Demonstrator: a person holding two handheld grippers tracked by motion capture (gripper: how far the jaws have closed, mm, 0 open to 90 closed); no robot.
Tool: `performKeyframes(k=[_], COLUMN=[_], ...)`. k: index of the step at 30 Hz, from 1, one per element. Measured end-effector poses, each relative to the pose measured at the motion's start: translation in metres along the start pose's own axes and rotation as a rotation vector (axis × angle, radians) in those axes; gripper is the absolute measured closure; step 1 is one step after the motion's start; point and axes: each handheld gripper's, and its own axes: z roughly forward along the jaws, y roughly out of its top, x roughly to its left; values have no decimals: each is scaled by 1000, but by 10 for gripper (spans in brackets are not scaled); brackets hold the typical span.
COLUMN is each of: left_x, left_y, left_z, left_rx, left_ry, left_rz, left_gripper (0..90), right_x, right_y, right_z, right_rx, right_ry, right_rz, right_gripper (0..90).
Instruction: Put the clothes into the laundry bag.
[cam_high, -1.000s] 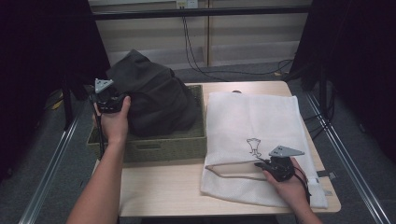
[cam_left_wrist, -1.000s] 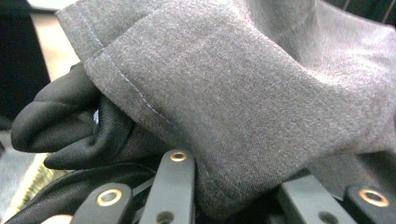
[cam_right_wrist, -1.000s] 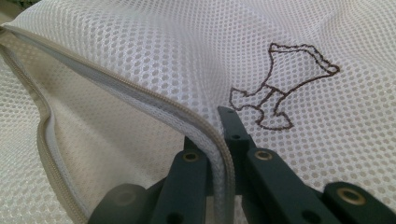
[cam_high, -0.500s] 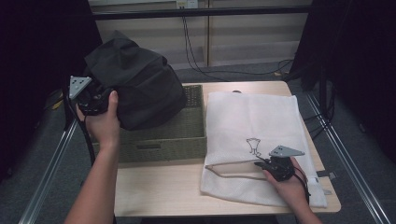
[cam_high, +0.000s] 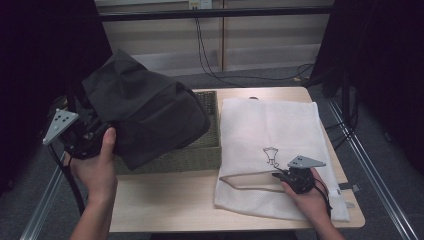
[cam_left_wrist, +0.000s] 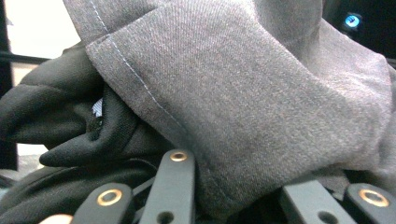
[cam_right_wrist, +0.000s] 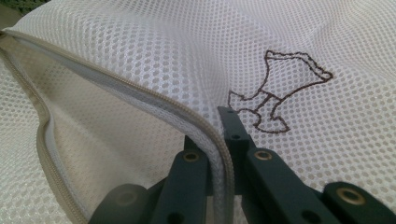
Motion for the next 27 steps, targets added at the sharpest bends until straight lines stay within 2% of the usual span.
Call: performKeyframes(k=[1,2,3,4,5,6,7,9,11,12,13,14,15,16,17,18,19,20,21,22,23,24,26,27], left_x=[-5,-5,-11,-15,-18,-18,-22,-34,-41,-41,-43,-44,-44,-43,-43,-36,-32,-23,-23,-19,-9,-2,9,9], left_y=[-3,-3,-5,-7,-9,-9,-11,-20,-29,-29,-35,-49,-58,-67,-67,-82,-95,-121,-121,-136,-161,-167,-166,-166], left_z=[-13,-13,-27,-35,-42,-42,-48,-68,-77,-77,-80,-82,-80,-76,-76,-68,-59,-41,-41,-31,-17,-11,-4,-4], left_rx=[11,11,17,16,18,18,22,44,57,57,71,104,134,156,156,189,241,352,352,416,465,476,463,463], left_ry=[-21,-21,-50,-62,-84,-84,-97,-163,-204,-204,-227,-279,-284,-290,-290,-318,-318,-332,-332,-308,-238,-229,-193,-193], left_rz=[-2,-2,0,4,0,0,-7,-6,-33,-33,-44,-90,-78,-90,-90,-122,-131,-135,-135,-104,-88,-102,-144,-144], left_gripper=[796,796,796,796,796,796,796,796,796,796,795,795,795,793,790,790,784,771,753,723,681,619,433,331], right_x=[0,0,1,1,1,1,1,1,1,1,1,1,1,1,1,1,2,2,2,2,2,2,2,2], right_y=[0,0,0,0,0,0,0,0,0,0,0,0,0,0,0,0,0,0,0,0,0,0,0,0], right_z=[0,0,0,0,0,0,0,0,0,0,0,0,0,0,0,0,0,0,0,0,0,0,0,0], right_rx=[-1,0,0,-1,-1,0,0,2,3,3,3,1,0,0,0,2,3,4,4,3,4,4,6,6], right_ry=[0,-3,-3,-3,-4,-4,-4,-4,-6,-6,-7,-8,-10,-10,-10,-9,-12,-14,-14,-12,-12,-12,-12,-12], right_rz=[-1,2,1,1,0,1,1,-4,-3,-3,-4,-9,-10,-11,-11,-13,-13,-13,-13,-13,-12,-13,-13,-13], right_gripper=[890,890,890,890,890,890,890,890,890,890,890,890,890,890,890,890,890,890,890,890,890,890,890,890])
